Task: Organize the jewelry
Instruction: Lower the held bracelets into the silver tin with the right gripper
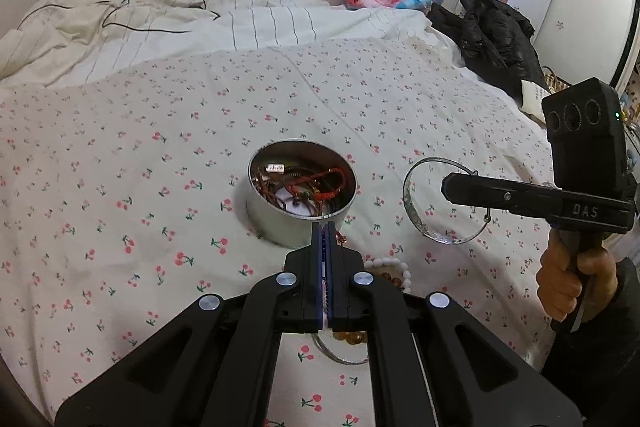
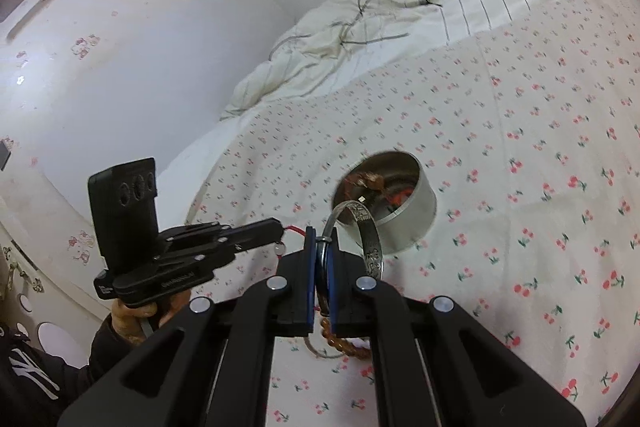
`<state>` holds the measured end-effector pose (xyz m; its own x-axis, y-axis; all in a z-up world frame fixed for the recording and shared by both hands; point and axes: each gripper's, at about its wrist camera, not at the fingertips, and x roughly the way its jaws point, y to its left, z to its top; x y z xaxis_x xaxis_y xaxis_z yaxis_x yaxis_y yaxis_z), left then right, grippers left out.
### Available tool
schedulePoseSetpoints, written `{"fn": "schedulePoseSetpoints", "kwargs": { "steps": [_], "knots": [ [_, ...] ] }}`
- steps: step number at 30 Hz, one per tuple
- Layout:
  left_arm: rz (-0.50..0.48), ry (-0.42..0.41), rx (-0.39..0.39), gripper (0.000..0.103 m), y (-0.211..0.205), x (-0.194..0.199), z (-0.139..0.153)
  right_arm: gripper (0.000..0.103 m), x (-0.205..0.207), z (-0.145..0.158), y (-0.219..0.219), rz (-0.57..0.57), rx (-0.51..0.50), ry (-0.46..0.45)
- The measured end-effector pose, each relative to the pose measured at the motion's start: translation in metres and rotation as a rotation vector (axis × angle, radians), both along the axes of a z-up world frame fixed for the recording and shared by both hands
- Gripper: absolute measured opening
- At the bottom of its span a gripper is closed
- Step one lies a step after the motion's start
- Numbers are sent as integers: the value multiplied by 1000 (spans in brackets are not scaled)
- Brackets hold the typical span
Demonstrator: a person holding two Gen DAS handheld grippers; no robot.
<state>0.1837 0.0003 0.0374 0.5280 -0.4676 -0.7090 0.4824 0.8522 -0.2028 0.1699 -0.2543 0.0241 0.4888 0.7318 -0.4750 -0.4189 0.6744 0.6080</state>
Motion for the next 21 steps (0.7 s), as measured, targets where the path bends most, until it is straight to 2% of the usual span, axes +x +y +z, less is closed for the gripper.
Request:
{"fn": "schedulePoseSetpoints", "kwargs": {
  "steps": [7, 17, 21],
  "knots": [
    [11, -29, -13, 1, -3, 11, 16, 6, 4, 7, 4, 0, 22, -30],
    [23, -48, -73, 1, -12, 43, 36, 6, 21, 21, 10, -7, 29, -71],
    [36, -45, -86, 1, -17, 56, 34, 6, 30, 19, 10, -16, 36, -65]
  ]
}}
